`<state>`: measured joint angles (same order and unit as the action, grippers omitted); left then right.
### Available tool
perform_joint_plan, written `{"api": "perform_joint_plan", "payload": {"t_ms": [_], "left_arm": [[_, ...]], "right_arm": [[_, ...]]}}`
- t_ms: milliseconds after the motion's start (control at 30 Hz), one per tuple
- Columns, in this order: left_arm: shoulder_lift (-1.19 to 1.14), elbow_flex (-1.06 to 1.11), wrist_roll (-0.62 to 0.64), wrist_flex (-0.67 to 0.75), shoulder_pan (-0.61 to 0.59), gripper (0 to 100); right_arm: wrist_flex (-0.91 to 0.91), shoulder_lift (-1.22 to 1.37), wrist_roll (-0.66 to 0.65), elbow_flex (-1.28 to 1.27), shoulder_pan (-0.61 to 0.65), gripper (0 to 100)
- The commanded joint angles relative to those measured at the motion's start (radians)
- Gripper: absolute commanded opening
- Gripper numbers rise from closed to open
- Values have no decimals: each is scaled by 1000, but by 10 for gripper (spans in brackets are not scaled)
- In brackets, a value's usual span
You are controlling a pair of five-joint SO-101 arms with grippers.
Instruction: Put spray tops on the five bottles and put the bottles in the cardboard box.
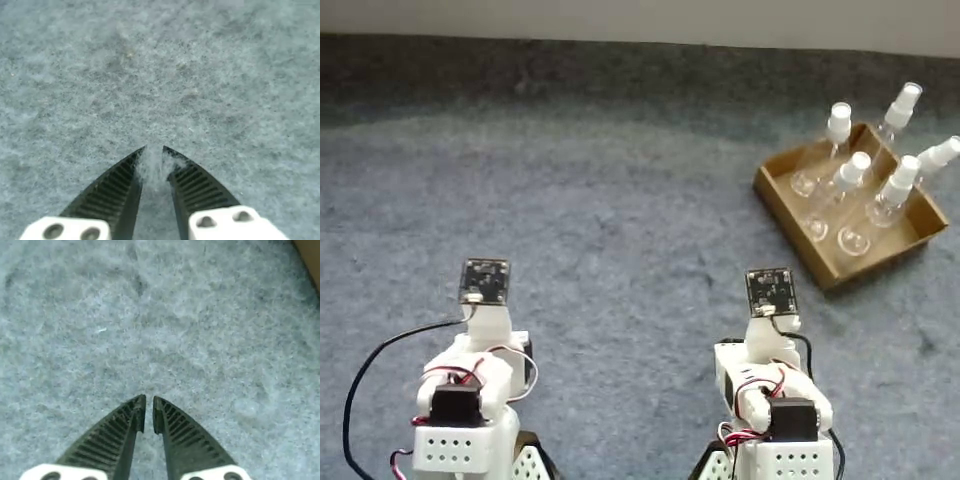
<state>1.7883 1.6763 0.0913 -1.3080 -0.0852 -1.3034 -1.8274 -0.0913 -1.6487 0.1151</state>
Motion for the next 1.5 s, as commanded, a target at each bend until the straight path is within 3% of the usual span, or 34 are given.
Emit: {"api": "perform_joint_plan", "payload": {"t_ms": [0, 500, 733, 1000, 1233, 1467], "left_arm": [[8, 19, 9, -8, 102, 5], [8, 19, 8, -6, 99, 5], [8, 19, 8, -6, 99, 5], [8, 19, 8, -6, 99, 5], [8, 19, 15, -6, -27, 5], [8, 19, 15, -6, -30, 5]], "right_arm": [[27, -12, 0, -62, 2, 4], [47, -12, 0, -111, -2, 4], [50, -10, 2, -130, -131, 4], [50, -10, 106, -128, -139, 4], [50, -10, 106, -128, -139, 4], [50, -10, 106, -128, -139, 4]]}}
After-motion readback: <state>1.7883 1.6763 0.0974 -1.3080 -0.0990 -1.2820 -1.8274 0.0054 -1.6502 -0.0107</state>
